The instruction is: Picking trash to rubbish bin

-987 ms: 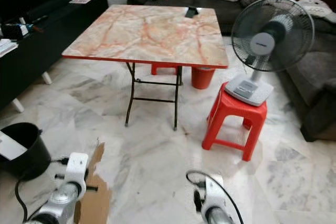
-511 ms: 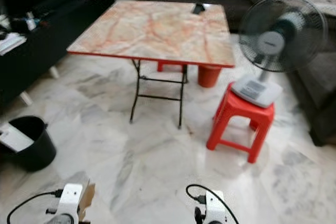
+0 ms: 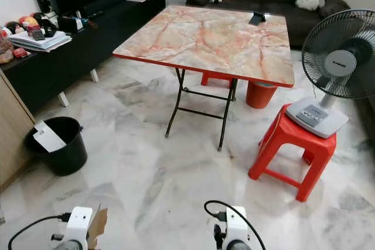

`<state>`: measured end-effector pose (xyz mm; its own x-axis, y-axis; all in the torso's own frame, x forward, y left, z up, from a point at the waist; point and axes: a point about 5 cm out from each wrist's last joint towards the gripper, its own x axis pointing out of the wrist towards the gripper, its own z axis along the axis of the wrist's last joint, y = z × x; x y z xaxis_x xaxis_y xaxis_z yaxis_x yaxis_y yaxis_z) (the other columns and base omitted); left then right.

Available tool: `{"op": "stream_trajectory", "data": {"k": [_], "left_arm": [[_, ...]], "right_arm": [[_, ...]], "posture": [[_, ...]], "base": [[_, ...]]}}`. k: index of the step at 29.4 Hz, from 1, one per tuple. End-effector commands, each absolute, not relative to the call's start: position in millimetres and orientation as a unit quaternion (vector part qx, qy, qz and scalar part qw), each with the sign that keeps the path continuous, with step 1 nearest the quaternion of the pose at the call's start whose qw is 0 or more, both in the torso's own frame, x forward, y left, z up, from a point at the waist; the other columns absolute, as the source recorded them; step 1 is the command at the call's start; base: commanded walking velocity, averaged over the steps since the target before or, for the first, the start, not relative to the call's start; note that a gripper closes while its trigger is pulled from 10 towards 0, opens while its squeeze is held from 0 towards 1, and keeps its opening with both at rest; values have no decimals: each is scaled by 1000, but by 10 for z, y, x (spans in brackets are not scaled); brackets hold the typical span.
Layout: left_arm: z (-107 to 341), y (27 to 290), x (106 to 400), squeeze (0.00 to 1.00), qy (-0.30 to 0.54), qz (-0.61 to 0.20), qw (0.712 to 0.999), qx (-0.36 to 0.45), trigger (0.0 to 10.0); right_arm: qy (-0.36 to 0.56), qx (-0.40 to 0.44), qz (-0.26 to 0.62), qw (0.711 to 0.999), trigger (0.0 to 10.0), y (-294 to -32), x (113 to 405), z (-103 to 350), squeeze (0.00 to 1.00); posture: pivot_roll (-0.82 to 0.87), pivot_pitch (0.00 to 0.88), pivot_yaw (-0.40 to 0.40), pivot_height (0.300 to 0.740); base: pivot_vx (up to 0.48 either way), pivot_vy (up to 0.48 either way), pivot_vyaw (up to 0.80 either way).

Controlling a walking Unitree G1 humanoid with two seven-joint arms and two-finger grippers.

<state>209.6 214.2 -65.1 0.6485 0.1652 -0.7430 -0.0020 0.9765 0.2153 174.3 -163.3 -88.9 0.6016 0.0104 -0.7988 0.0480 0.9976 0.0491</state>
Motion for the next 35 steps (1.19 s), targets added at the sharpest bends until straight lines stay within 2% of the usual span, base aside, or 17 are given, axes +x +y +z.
{"op": "stream_trajectory", "data": {"k": [1,9,12,17,23,27,35], "left_arm": [[-734,2160,1946,0,441,47,891,100,10000],[-751,2131,1925,0,445,43,889,102,10000],[-750,2122,1932,0,445,44,888,103,10000],[-748,2116,1940,0,444,56,888,101,10000],[-757,2118,1922,0,447,59,887,99,10000],[-756,2140,1915,0,447,63,887,98,10000],[-753,2192,1899,0,448,72,886,100,10000]], "right_arm": [[439,30,-8,898,10000,-1637,1790,-866,0],[444,28,-12,895,10000,-1684,1748,-883,0],[440,34,-18,897,10000,-1691,1781,-867,0],[433,26,-9,901,10000,-1696,1843,-837,0],[427,16,-4,904,10000,-1709,1865,-823,0],[425,10,-5,905,10000,-1715,1870,-819,0],[426,26,-14,904,10000,-1701,1865,-824,0]], "posture": [[-37,0,5,740],[-38,0,0,740],[-35,0,-10,740],[-53,0,-37,740],[-56,0,-35,740],[-53,4,-34,740],[-44,14,-27,740]], "base": [[0,0,663],[0,0,636],[0,0,0],[282,0,0],[352,0,0],[373,0,758],[400,0,0]]}}
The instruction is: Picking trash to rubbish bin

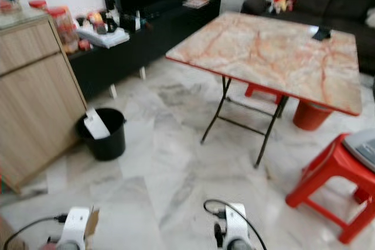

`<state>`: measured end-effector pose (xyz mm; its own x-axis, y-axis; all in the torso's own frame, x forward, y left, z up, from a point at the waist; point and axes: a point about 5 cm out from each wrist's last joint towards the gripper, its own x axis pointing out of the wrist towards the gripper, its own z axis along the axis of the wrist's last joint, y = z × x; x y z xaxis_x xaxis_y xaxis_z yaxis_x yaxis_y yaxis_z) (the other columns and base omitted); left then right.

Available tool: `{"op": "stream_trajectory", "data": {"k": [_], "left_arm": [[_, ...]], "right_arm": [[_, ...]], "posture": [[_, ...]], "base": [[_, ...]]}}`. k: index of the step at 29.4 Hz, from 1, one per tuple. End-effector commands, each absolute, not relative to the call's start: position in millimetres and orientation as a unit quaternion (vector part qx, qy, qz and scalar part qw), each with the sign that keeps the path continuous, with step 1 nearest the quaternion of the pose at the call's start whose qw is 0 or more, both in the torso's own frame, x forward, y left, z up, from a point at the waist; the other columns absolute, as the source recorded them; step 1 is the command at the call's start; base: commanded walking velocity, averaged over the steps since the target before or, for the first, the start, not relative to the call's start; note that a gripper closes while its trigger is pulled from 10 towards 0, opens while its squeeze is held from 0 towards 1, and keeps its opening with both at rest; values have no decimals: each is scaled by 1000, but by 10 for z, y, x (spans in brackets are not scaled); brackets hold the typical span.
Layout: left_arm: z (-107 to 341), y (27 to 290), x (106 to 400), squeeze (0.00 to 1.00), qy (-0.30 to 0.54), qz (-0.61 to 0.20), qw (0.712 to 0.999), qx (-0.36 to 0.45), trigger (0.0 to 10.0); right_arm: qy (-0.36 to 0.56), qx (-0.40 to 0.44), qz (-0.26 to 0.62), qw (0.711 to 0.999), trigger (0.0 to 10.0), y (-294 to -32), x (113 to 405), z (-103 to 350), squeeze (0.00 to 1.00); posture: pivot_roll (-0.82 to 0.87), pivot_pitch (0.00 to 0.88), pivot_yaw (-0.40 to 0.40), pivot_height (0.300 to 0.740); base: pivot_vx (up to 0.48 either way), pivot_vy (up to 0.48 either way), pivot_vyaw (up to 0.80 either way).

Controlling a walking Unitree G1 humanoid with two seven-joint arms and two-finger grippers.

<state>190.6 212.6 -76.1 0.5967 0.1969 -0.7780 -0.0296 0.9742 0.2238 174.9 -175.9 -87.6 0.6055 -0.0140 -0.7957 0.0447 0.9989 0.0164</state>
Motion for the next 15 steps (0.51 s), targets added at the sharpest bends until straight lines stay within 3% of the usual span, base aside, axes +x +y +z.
{"op": "stream_trajectory", "data": {"k": [1,10,15], "left_arm": [[-753,2192,1899,0,448,72,886,100,10000],[-760,2222,1870,0,450,76,884,101,10000],[-759,2222,1872,0,450,76,884,101,10000]], "right_arm": [[426,26,-14,904,10000,-1701,1865,-824,0],[424,17,-11,906,10000,-1667,1877,-820,0],[424,25,-17,905,10000,-1677,1882,-818,0]], "posture": [[-44,14,-27,740],[-25,31,-25,740],[-21,36,-23,740]], "base": [[405,0,0],[415,0,760],[416,0,0]]}}
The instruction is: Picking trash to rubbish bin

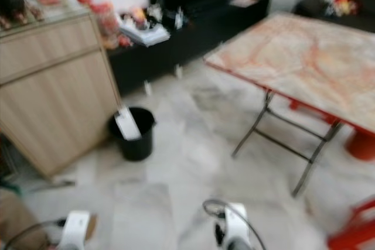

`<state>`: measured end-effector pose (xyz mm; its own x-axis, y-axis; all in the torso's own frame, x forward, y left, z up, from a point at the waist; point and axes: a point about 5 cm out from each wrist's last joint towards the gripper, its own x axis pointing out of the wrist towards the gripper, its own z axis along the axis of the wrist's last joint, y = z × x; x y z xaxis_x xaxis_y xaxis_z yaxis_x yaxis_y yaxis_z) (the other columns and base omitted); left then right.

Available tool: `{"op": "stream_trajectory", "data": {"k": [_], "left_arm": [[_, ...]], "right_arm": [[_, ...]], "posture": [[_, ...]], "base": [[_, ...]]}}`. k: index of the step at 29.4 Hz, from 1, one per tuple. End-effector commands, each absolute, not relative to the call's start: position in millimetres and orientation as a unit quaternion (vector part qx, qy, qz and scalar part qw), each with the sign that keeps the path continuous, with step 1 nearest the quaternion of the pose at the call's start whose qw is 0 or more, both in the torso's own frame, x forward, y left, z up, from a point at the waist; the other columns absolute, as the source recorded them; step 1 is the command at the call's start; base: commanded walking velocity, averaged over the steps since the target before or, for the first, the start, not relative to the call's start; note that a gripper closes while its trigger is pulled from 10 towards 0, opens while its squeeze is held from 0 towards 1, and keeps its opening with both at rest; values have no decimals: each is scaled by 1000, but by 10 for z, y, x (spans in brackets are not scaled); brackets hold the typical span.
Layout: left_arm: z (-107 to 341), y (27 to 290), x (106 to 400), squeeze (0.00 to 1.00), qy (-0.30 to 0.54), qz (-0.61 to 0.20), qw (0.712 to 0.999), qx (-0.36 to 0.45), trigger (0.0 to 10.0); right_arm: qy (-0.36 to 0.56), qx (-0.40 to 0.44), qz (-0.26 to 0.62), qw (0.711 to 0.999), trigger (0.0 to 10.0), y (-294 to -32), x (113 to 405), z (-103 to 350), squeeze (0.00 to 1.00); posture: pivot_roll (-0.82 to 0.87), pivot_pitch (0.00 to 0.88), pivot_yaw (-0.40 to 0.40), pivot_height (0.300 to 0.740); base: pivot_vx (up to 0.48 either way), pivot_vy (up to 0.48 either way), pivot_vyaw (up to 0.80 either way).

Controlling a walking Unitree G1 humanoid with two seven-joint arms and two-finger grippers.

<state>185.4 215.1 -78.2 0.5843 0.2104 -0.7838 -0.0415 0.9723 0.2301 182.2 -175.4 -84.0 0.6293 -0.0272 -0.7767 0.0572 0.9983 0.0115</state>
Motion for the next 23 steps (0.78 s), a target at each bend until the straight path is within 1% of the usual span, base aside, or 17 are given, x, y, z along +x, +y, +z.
{"op": "stream_trajectory", "data": {"k": [1,6,11,23], "left_arm": [[-759,2223,1873,0,450,76,884,101,10000],[-754,2227,1880,0,449,77,884,101,10000],[-752,2230,1883,0,449,78,885,101,10000],[-753,2251,1871,0,450,79,884,103,10000]], "right_arm": [[424,25,-17,905,10000,-1678,1880,-819,0],[424,13,-12,905,10000,-1674,1879,-819,0],[428,17,-17,903,10000,-1674,1863,-829,0],[426,23,-22,904,10000,-1669,1864,-827,0]], "posture": [[-21,36,-23,740],[-20,39,-22,740],[-18,42,-22,740],[-14,43,-19,740]], "base": [[416,0,0],[420,0,0],[420,0,650],[419,0,0]]}}
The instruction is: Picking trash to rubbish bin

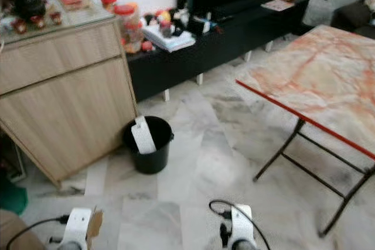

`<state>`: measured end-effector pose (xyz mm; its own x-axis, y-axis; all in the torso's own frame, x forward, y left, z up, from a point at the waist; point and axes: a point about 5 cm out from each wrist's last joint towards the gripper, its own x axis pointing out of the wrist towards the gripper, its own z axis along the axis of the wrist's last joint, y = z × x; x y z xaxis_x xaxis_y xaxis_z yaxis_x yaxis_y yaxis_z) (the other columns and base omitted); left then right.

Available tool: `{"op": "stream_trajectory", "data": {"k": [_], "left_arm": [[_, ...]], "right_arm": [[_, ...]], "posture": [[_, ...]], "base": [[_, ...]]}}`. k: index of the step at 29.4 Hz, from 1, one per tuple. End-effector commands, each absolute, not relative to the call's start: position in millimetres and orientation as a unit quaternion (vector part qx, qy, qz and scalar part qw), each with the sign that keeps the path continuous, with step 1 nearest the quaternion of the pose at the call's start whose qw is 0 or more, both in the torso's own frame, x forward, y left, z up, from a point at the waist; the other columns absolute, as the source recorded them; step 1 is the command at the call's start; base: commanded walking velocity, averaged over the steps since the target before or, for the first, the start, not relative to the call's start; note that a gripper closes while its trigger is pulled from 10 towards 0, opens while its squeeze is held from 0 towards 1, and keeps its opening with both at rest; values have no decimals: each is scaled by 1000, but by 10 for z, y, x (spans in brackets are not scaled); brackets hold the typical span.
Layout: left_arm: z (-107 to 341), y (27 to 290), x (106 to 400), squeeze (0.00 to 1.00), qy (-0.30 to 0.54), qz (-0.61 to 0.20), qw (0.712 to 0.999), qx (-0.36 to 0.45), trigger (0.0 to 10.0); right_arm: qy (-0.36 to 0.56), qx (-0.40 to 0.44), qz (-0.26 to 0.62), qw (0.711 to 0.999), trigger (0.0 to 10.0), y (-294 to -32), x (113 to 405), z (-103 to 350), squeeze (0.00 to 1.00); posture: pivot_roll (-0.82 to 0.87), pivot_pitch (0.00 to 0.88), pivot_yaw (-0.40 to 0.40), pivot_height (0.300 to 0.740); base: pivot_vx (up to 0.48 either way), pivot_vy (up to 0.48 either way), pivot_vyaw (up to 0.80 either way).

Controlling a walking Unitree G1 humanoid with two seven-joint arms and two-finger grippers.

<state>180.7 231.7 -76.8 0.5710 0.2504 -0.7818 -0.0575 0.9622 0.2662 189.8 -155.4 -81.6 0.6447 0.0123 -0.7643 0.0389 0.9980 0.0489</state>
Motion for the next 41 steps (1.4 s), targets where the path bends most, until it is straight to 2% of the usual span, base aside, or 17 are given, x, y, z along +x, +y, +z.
{"op": "stream_trajectory", "data": {"k": [1,27,32,41], "left_arm": [[-753,2251,1871,0,450,79,884,103,10000],[-750,2241,1881,0,448,72,885,108,10000],[-755,2234,1873,0,449,70,884,108,10000],[-753,2226,1881,0,448,68,885,109,10000]], "right_arm": [[425,24,-23,905,10000,-1668,1865,-826,0],[418,25,-11,908,10000,-1635,1890,-813,0],[417,15,2,909,10000,-1607,1900,-809,0],[420,13,0,908,10000,-1629,1886,-815,0]], "posture": [[-14,43,-19,740],[-12,7,-10,740],[-10,0,-10,740],[-11,0,-13,740]], "base": [[416,0,0],[421,0,0],[420,0,729],[420,0,0]]}}
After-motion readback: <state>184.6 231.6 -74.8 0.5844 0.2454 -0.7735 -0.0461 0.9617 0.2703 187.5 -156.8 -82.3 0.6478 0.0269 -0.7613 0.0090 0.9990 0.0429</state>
